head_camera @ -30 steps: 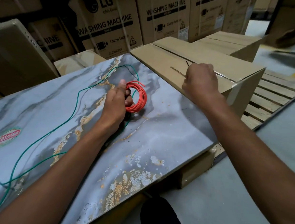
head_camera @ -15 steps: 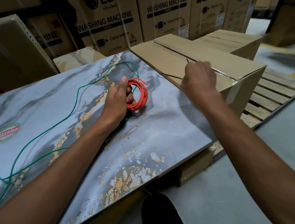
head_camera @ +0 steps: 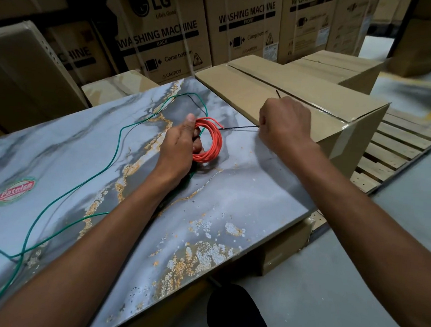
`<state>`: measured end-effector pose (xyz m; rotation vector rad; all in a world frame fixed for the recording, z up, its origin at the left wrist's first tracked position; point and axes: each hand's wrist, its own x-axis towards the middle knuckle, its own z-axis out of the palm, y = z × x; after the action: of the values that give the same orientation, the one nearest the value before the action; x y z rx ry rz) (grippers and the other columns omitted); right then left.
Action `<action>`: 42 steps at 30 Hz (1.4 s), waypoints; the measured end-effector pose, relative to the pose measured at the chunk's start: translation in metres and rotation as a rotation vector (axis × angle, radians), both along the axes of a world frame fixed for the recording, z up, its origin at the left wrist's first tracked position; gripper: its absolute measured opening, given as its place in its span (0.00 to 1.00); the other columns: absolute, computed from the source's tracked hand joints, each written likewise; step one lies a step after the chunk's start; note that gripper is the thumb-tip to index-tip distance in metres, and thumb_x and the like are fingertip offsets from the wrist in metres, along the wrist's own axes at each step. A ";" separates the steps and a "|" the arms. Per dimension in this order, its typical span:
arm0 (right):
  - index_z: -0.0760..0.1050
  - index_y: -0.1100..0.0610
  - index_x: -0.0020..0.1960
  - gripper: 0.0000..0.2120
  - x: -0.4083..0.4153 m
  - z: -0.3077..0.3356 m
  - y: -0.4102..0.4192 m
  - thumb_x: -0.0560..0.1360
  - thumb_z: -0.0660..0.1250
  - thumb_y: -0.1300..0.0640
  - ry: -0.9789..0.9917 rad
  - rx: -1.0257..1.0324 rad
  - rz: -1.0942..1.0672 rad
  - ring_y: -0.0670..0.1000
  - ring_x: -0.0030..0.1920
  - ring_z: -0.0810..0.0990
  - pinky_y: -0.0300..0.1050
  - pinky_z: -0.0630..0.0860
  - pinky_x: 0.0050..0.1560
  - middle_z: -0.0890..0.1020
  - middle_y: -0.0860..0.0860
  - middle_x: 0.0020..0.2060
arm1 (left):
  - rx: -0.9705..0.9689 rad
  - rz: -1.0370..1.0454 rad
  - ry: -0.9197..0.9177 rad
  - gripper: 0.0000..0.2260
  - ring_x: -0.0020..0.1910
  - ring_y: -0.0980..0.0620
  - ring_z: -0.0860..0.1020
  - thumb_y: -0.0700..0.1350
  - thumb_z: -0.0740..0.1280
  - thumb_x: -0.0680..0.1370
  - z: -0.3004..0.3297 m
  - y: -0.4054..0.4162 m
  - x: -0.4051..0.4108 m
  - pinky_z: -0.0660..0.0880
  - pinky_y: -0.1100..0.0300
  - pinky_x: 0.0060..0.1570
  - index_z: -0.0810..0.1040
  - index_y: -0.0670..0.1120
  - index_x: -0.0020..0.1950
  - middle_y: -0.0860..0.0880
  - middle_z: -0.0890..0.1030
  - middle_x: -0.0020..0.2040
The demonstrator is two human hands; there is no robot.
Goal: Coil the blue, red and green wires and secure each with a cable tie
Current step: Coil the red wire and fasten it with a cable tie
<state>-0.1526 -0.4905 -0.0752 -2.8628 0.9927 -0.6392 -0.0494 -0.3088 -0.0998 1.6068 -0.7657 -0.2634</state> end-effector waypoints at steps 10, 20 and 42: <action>0.85 0.53 0.50 0.06 0.008 -0.009 0.005 0.75 0.70 0.57 -0.262 0.150 0.326 0.55 0.50 0.80 0.43 0.68 0.43 0.82 0.50 0.44 | -0.006 0.008 0.013 0.21 0.26 0.54 0.56 0.54 0.51 0.87 0.008 0.002 -0.002 0.53 0.55 0.30 0.64 0.48 0.36 0.54 0.61 0.26; 0.83 0.67 0.51 0.07 0.015 0.008 0.050 0.77 0.73 0.63 -0.538 1.263 0.523 0.49 0.35 0.83 0.39 0.80 0.35 0.85 0.58 0.40 | -0.066 0.216 -0.093 0.21 0.25 0.57 0.61 0.54 0.51 0.87 0.044 0.020 -0.001 0.59 0.64 0.27 0.67 0.47 0.37 0.51 0.66 0.28; 0.80 0.67 0.60 0.11 0.049 0.027 0.163 0.80 0.63 0.70 -0.413 1.637 0.737 0.56 0.52 0.87 0.43 0.84 0.52 0.86 0.63 0.53 | -0.003 0.494 -0.136 0.22 0.25 0.58 0.64 0.55 0.51 0.86 0.043 0.160 0.046 0.61 0.59 0.31 0.67 0.48 0.35 0.52 0.67 0.28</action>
<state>-0.1034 -0.3276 -0.0481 -1.3100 0.0891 -0.1209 -0.0033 -0.1488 -0.0571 1.7664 -0.4471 0.2049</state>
